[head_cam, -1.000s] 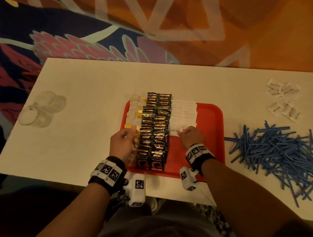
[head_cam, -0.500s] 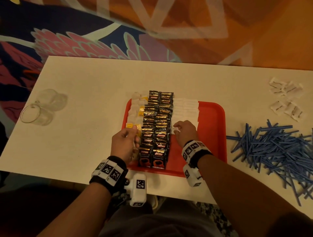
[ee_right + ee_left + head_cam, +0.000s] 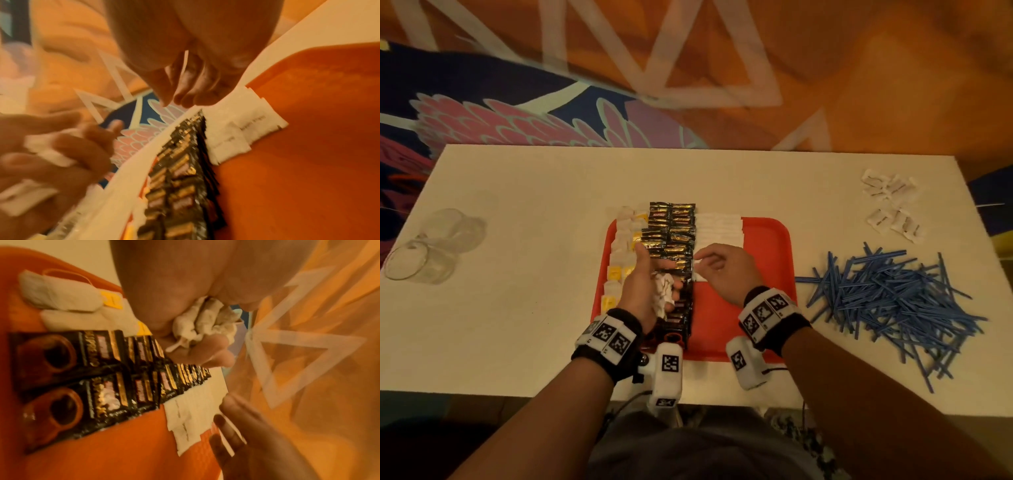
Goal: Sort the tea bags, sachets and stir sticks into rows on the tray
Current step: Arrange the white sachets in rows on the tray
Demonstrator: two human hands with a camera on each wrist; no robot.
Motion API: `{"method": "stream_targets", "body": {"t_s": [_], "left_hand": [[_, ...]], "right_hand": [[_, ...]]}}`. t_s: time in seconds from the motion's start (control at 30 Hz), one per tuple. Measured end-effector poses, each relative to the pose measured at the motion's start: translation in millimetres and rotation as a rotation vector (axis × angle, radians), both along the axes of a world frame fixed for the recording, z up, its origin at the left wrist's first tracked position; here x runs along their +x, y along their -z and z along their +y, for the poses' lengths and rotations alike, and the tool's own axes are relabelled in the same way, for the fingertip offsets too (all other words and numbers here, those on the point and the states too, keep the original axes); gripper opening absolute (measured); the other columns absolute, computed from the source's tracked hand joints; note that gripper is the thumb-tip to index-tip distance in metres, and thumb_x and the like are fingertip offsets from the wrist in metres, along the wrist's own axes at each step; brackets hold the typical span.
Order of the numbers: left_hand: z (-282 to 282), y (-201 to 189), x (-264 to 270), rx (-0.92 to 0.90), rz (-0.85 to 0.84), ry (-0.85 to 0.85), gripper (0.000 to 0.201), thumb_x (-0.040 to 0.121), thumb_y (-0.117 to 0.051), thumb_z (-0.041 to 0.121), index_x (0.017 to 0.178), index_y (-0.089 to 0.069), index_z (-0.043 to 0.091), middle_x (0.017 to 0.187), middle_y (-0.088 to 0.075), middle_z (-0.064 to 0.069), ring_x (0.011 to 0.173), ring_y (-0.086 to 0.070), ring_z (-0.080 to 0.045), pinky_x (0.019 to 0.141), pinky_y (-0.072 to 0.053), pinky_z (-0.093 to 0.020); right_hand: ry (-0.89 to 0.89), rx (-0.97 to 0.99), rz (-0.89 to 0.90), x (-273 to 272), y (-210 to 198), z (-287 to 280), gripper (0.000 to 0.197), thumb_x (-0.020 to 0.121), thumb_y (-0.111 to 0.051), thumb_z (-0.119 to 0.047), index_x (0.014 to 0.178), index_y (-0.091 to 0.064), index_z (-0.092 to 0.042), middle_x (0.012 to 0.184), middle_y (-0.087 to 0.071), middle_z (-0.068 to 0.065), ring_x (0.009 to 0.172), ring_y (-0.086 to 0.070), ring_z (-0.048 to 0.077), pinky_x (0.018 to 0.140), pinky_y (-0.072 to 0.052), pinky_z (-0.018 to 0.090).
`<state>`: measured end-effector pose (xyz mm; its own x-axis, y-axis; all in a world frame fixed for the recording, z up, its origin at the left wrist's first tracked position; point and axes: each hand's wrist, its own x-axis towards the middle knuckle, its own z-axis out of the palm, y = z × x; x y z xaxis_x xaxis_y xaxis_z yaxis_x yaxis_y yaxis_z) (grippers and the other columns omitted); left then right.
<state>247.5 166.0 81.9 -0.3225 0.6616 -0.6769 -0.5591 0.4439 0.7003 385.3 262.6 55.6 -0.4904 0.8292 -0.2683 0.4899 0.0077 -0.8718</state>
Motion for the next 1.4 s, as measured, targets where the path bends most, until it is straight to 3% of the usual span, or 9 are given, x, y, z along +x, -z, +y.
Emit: {"method": "stream_targets", "body": {"t_s": [0.07,0.2,0.33,0.5,0.7,0.93,1.03,1.2,1.4], "left_hand": [[10.7,-5.7,11.5,0.034,-0.029,0.071,0.078,0.091,-0.022,0.076,0.105,-0.058,0.008,0.066,-0.061,-0.013,0.044,-0.052,-0.019,0.036,-0.036,-0.019],[26.9,-17.8,32.0,0.061,0.014,0.177,0.075,0.093,-0.023,0.072,0.1,-0.06,0.007,0.062,-0.063,-0.015,0.041,-0.052,-0.021,0.035,-0.036,-0.02],[37.9,-29.8,48.6,0.088,0.041,0.23,0.07,0.099,-0.026,0.063,0.115,-0.056,0.001,0.059,-0.064,-0.014,0.041,-0.056,-0.02,0.035,-0.036,-0.021],[44.5,-40.1,63.1,0.126,0.126,0.333,0.063,0.1,-0.031,0.058,0.106,-0.06,0.003,0.06,-0.064,-0.014,0.038,-0.051,-0.018,0.034,-0.033,-0.02],[49.7,-48.6,68.1,0.124,0.152,0.277,0.052,0.102,-0.039,0.051,0.117,-0.054,0.004,0.064,-0.063,-0.012,0.039,-0.056,-0.016,0.033,-0.035,-0.019],[49.1,-53.1,74.0,0.166,0.097,0.257,0.038,0.101,-0.049,0.04,0.105,-0.064,0.006,0.082,-0.068,-0.008,0.046,-0.057,-0.008,0.036,-0.035,-0.018],[49.2,-52.3,74.9,0.223,0.118,0.229,0.038,0.092,-0.061,0.036,0.113,-0.065,0.004,0.091,-0.07,-0.007,0.052,-0.055,-0.01,0.038,-0.034,-0.019],[50.9,-52.0,72.0,0.251,0.341,0.242,0.019,0.089,-0.07,0.034,0.1,-0.075,0.019,0.064,-0.06,-0.003,0.045,-0.044,-0.016,0.043,-0.03,-0.021],[54.6,-48.0,68.7,0.249,0.407,0.222,0.018,0.094,-0.068,0.029,0.089,-0.075,0.013,0.06,-0.058,-0.004,0.043,-0.042,-0.017,0.042,-0.03,-0.022]], "right_hand": [[-0.072,-0.014,0.03,4.7,-19.2,-2.1,0.009,0.083,-0.074,-0.019,0.087,-0.072,-0.028,0.078,-0.067,-0.013,0.068,-0.06,-0.006,0.063,-0.043,0.006],[-0.114,-0.075,-0.039,19.6,-39.3,0.9,0.011,0.088,-0.069,-0.033,0.083,-0.072,-0.024,0.067,-0.068,-0.009,0.061,-0.06,-0.005,0.062,-0.041,0.015],[-0.068,-0.177,0.065,37.2,-57.5,6.4,0.017,0.09,-0.067,-0.012,0.073,-0.068,-0.009,0.061,-0.064,0.003,0.046,-0.057,0.001,0.053,-0.043,0.016],[-0.05,-0.142,0.02,49.6,-57.2,14.9,0.014,0.087,-0.069,-0.02,0.074,-0.072,-0.015,0.061,-0.067,-0.001,0.062,-0.063,0.014,0.068,-0.05,0.038],[-0.086,-0.1,-0.013,62.3,-66.8,20.9,0.005,0.085,-0.072,-0.017,0.082,-0.07,-0.018,0.079,-0.068,-0.007,0.073,-0.062,0.009,0.079,-0.053,0.038],[0.164,-0.133,0.153,69.7,-81.2,25.9,0.005,0.089,-0.068,-0.013,0.086,-0.065,-0.012,0.083,-0.067,0.007,0.07,-0.063,0.012,0.061,-0.051,0.026],[0.209,-0.14,0.172,71.1,-83.3,28.8,0.007,0.09,-0.067,-0.016,0.088,-0.062,-0.011,0.083,-0.069,0.006,0.068,-0.065,0.012,0.058,-0.05,0.025],[0.227,-0.166,0.212,70.6,-88.8,27.8,0.012,0.091,-0.065,-0.018,0.083,-0.056,-0.013,0.078,-0.073,0.009,0.064,-0.066,0.016,0.055,-0.046,0.026],[0.317,-0.124,0.25,70.7,-92.8,27.2,0.021,0.087,-0.069,-0.018,0.07,-0.058,-0.015,0.081,-0.072,0.012,0.068,-0.066,0.015,0.056,-0.048,0.027]]}}
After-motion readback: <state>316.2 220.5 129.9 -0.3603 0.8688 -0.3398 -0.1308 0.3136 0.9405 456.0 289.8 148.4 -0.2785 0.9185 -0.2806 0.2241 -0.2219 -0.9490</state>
